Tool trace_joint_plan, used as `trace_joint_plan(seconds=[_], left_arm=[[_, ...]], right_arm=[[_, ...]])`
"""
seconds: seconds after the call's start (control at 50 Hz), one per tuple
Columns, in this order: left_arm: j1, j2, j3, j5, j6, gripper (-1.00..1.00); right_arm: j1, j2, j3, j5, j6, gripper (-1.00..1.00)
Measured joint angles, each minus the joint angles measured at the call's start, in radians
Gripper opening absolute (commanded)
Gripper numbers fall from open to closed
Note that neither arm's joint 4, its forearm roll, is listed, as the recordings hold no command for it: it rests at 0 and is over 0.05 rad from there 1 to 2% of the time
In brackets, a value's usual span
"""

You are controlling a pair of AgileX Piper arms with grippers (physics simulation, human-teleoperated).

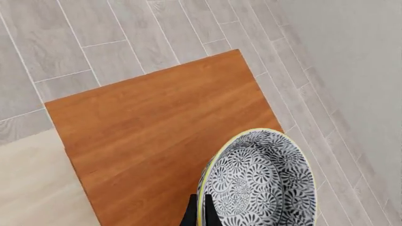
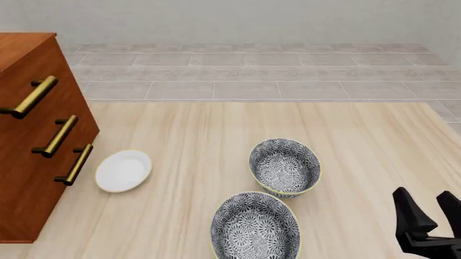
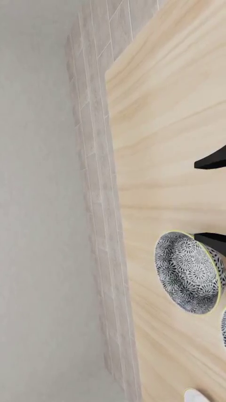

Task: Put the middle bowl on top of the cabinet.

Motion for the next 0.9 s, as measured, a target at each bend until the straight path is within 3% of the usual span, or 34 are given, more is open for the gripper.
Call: trace_joint_plan(seconds=[0.9], left_arm=[[0.006, -0.012, 0.069, -0.035, 0.006, -1.0]], right_arm=[[-0.006, -0.008, 0.0, 0.006, 0.005, 1.0]])
